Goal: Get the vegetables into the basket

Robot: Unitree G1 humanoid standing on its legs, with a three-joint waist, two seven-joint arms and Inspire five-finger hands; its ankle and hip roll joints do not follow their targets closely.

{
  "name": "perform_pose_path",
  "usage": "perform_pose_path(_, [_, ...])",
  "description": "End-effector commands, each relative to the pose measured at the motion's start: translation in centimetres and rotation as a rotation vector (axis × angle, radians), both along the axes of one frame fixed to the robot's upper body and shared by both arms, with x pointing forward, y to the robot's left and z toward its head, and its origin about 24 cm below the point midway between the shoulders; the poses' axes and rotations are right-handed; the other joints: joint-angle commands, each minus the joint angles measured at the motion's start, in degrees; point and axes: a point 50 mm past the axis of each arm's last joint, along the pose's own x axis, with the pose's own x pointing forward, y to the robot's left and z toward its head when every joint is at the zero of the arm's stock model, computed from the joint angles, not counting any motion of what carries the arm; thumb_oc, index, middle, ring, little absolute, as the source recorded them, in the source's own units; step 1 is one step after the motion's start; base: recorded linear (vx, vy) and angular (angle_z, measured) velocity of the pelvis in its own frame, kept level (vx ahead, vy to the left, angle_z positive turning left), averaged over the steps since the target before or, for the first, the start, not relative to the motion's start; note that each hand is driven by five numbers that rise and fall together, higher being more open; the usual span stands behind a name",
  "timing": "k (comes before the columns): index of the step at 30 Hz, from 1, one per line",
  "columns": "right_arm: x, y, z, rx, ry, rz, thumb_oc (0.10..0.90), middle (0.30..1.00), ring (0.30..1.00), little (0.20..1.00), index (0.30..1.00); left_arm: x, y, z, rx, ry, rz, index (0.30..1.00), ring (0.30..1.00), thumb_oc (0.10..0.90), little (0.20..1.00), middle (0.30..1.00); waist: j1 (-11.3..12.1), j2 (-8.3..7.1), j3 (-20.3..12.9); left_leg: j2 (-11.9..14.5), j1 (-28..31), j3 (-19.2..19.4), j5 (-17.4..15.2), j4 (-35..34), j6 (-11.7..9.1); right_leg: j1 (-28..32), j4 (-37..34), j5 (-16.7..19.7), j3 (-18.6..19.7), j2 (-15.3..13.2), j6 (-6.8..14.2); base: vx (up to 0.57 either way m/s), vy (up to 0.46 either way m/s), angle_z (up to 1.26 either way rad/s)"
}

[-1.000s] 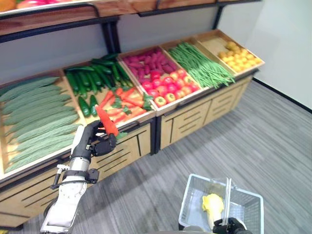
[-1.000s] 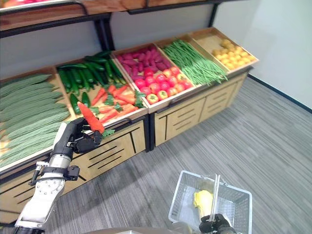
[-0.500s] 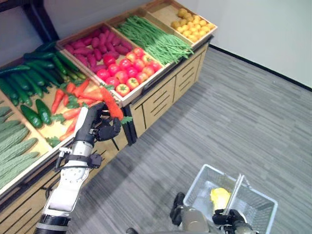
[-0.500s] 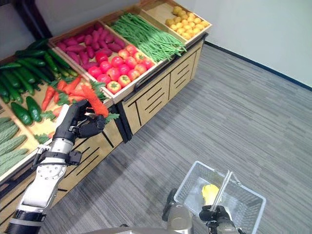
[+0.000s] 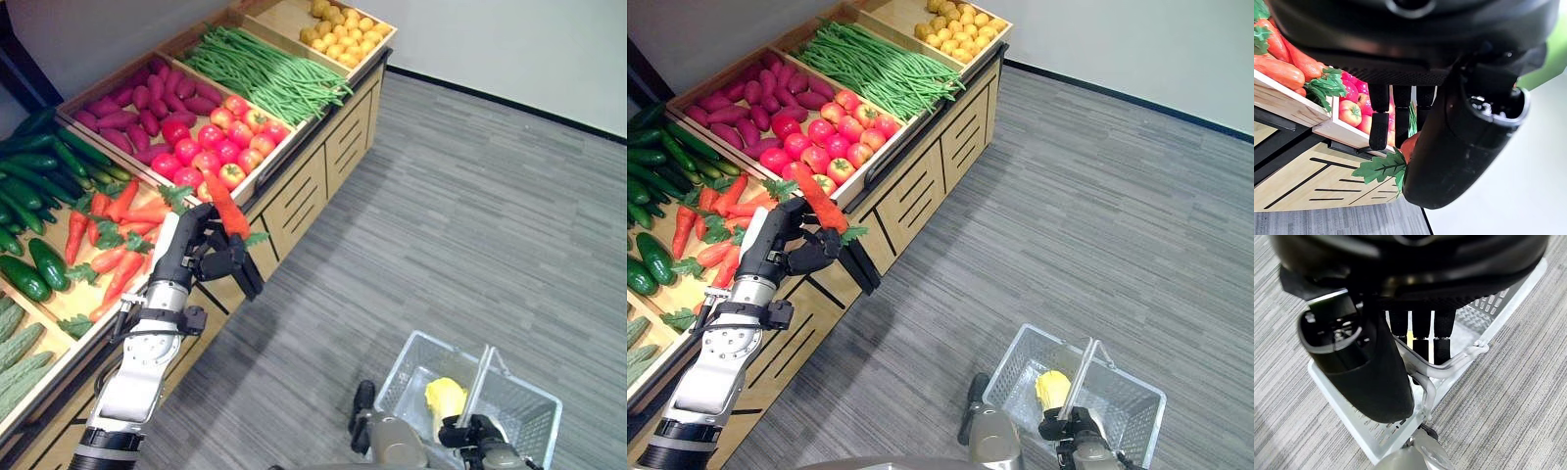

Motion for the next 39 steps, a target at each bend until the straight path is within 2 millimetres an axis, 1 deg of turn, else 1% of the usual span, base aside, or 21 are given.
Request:
perform_pose_path(1, [-1.1,-1.1,0.1,-0.044,0.030,0.018,0.400,0.300,0.300,0.300,0.300,0.4,-1.6,4.5,-0.018,-0.247,-0.084,0.300,0.300,0.400,0.300,0.300,-0.18,-1.80,-2.18,0.41,-3.01,-3.50,-0.10,3.74,-0.62,6.57,-1.38,-1.17,-0.54,-4.58,9.18,0.07,-0.109,-0.04])
perform_pose_path(3, [-1.0,-1.6,0.3,-0.057,0.032,0.007,0.400,0.300,0.300,0.300,0.300,0.5,-1.9,4.5,-0.033,-0.248,-0.094,0.300,0.300,0.400,0.300,0.300,0.26,-1.69,-1.27,2.71,-4.40,-3.05,1.40,9.42,-2.96,7.14,-1.84,-2.42,-0.22,-3.59,8.27,0.11,-0.187,-0.12])
perform_pose_path(4, [-1.0,-1.6,0.3,-0.057,0.031,0.007,0.400,0.300,0.300,0.300,0.300,0.5,-1.9,4.5,-0.034,-0.249,-0.095,0.300,0.300,0.400,0.300,0.300,0.37,-1.66,-1.21,3.11,-4.57,-3.05,1.36,10.00,-3.30,7.19,-1.93,-2.55,-0.19,-3.35,8.08,0.11,-0.187,-0.21])
perform_pose_path(5, [-0.9,-1.8,0.4,-0.063,0.029,0.002,0.400,0.300,0.300,0.300,0.300,0.6,-1.9,4.5,-0.038,-0.248,-0.098,0.300,0.300,0.400,0.300,0.300,0.66,-1.71,-0.87,4.52,-5.47,-3.44,2.63,13.16,-4.55,7.49,-2.21,-3.31,0.05,-2.62,7.47,0.13,-0.201,-0.32])
perform_pose_path(6, [-1.1,-2.0,0.5,-0.065,0.033,-0.006,0.400,0.300,0.300,0.300,0.300,0.6,-1.9,4.5,-0.038,-0.247,-0.098,0.300,0.300,0.400,0.300,0.300,1.32,-2.02,-0.10,7.02,-7.11,-4.64,6.11,18.26,-6.66,8.27,-2.86,-4.54,0.68,-1.25,6.50,0.13,-0.204,-0.40])
perform_pose_path(8, [-1.0,-2.1,0.5,-0.066,0.035,-0.001,0.400,0.300,0.300,0.300,0.300,0.7,-2.0,4.6,-0.039,-0.255,-0.100,0.300,0.300,0.400,0.300,0.300,2.00,-2.18,0.52,7.61,-8.40,-6.89,7.63,20.38,-7.58,8.66,-3.26,-5.11,1.37,-0.33,5.90,0.04,-0.145,-0.45])
perform_pose_path(9, [-0.8,-2.2,0.6,-0.072,0.038,0.015,0.400,0.300,0.300,0.300,0.300,0.8,-2.0,4.7,-0.041,-0.262,-0.095,0.300,0.300,0.400,0.300,0.300,3.00,-2.87,1.53,6.69,-10.92,-10.70,8.87,22.11,-6.50,8.42,-3.52,-4.71,1.51,0.03,4.69,-0.02,-0.125,-0.42])
perform_pose_path(11, [-0.7,-2.0,0.5,-0.073,0.049,0.032,0.400,0.300,0.300,0.300,0.300,0.9,-2.0,4.6,-0.033,-0.263,-0.080,0.300,0.300,0.400,0.300,0.300,3.49,-4.48,1.75,3.77,-16.04,-17.66,4.68,18.87,-3.48,8.58,-4.98,-4.67,4.31,0.20,5.30,0.08,-0.039,-0.49])
perform_pose_path(12, [-0.9,-2.1,0.4,-0.074,0.060,0.031,0.400,0.300,0.300,0.300,0.300,0.8,-1.9,4.5,-0.024,-0.261,-0.076,0.300,0.300,0.400,0.300,0.300,3.61,-4.88,1.72,4.20,-16.76,-18.07,4.13,17.22,-2.96,8.64,-5.35,-4.34,5.04,0.00,5.73,0.17,0.086,-0.69])
perform_pose_path(14, [-0.9,-2.2,0.5,-0.082,0.062,0.029,0.400,0.300,0.300,0.300,0.300,0.7,-1.8,4.5,-0.029,-0.264,-0.073,0.300,0.300,0.400,0.300,0.300,4.00,-5.19,1.65,5.09,-17.71,-18.61,4.71,14.68,-2.92,8.65,-5.72,-4.04,6.01,-0.35,6.46,0.13,0.125,-0.58])
perform_pose_path(17, [0.1,-2.0,0.6,-0.087,0.047,0.066,0.400,0.300,0.300,0.300,0.300,0.4,-1.3,4.5,-0.031,-0.270,-0.053,0.300,0.300,0.400,0.300,0.300,6.00,-5.78,1.82,4.70,-19.44,-26.73,6.31,8.21,-3.02,8.37,-6.11,-4.41,10.08,-0.45,6.93,0.19,0.133,-0.71])
perform_pose_path(18, [0.2,-2.0,0.6,-0.087,0.046,0.066,0.400,0.300,0.300,0.300,0.300,0.4,-1.3,4.5,-0.031,-0.270,-0.053,0.300,0.300,0.400,0.300,0.300,5.99,-5.84,1.84,4.62,-19.50,-26.65,6.68,8.02,-2.89,8.19,-6.09,-4.18,10.10,-0.52,6.87,0.24,0.140,-0.85])
perform_pose_path(19, [0.8,-1.4,0.6,-0.081,0.043,0.107,0.400,0.300,0.300,0.300,0.300,0.2,-1.1,4.2,-0.038,-0.268,-0.041,0.300,0.300,0.400,0.300,0.300,7.89,-6.03,1.90,2.55,-19.63,-36.93,5.76,5.13,-3.01,8.59,-6.38,-5.33,14.86,0.82,6.84,0.15,0.099,-0.72])
perform_pose_path(20, [0.8,-1.4,0.6,-0.081,0.042,0.107,0.400,0.300,0.300,0.300,0.300,0.2,-1.1,4.2,-0.037,-0.269,-0.041,0.300,0.300,0.400,0.300,0.300,7.86,-6.06,1.91,2.50,-19.76,-36.95,6.13,5.00,-2.95,8.42,-6.36,-5.10,14.84,0.77,6.80,0.28,0.163,-1.01])
perform_pose_path(21, [1.3,-1.3,0.7,-0.082,0.030,0.124,0.400,0.300,0.300,0.300,0.300,0.2,-0.9,4.2,-0.018,-0.268,-0.032,0.300,0.300,0.400,0.300,0.300,8.67,-6.07,2.41,1.18,-21.27,-42.66,6.66,4.58,-3.16,8.84,-6.12,-5.46,18.09,1.32,6.55,0.10,0.069,-1.06])
perform_pose_path(23, [1.5,-1.1,0.7,-0.076,0.023,0.130,0.400,0.300,0.300,0.300,0.300,0.0,-0.7,4.1,-0.010,-0.261,-0.028,0.300,0.300,0.400,0.300,0.300,8.18,-6.06,2.45,1.06,-20.69,-42.10,5.79,4.26,-2.33,8.90,-5.81,-5.91,19.27,1.43,6.56,0.11,0.126,-1.02])
perform_pose_path(26, [1.7,-1.0,0.7,-0.074,0.017,0.128,0.400,0.300,0.300,0.300,0.300,-0.2,-0.3,4.3,0.011,-0.263,-0.022,0.300,0.300,0.400,0.300,0.300,8.12,-6.76,2.26,-0.99,-20.07,-40.79,4.07,4.89,-0.60,8.44,-5.99,-5.38,22.09,0.70,6.85,0.10,0.208,-0.72])
perform_pose_path(29, [2.6,-0.6,0.9,-0.062,-0.016,0.116,0.400,0.300,0.300,0.300,0.300,-0.3,0.2,4.8,0.042,-0.278,-0.012,0.300,0.300,0.400,0.300,0.300,8.02,-7.58,1.80,-3.37,-19.21,-37.58,1.95,5.44,1.52,7.59,-5.57,-4.46,25.31,-0.70,8.12,0.10,0.228,-0.54])
perform_pose_path(33, [3.0,-0.1,0.8,-0.047,-0.029,0.116,0.400,0.300,0.300,0.300,0.300,-0.3,0.5,5.1,0.059,-0.287,-0.005,0.300,0.300,0.400,0.300,0.300,8.44,-8.10,1.42,-4.75,-18.03,-35.31,0.85,4.97,2.77,6.50,-4.75,-3.75,27.52,-1.55,9.22,0.07,0.196,-0.42])
perform_pose_path(36, [3.3,0.2,0.8,-0.036,-0.041,0.104,0.400,0.300,0.300,0.300,0.300,-0.3,0.6,5.3,0.059,-0.291,-0.006,0.300,0.300,0.400,0.300,0.300,8.16,-8.51,1.13,-6.22,-16.72,-33.14,-0.27,4.68,3.79,5.66,-4.73,-1.44,29.22,-2.61,10.72,0.03,0.196,-0.38])
perform_pose_path(39, [3.9,0.8,0.8,-0.019,-0.059,0.112,0.400,0.300,0.300,0.300,0.300,-0.5,1.0,5.2,0.071,-0.276,0.004,0.300,0.300,0.400,0.300,0.300,7.95,-9.21,0.74,-7.16,-15.33,-29.80,-0.29,2.84,4.28,3.50,-5.57,4.59,30.62,-3.56,13.50,-0.03,0.127,-0.52])
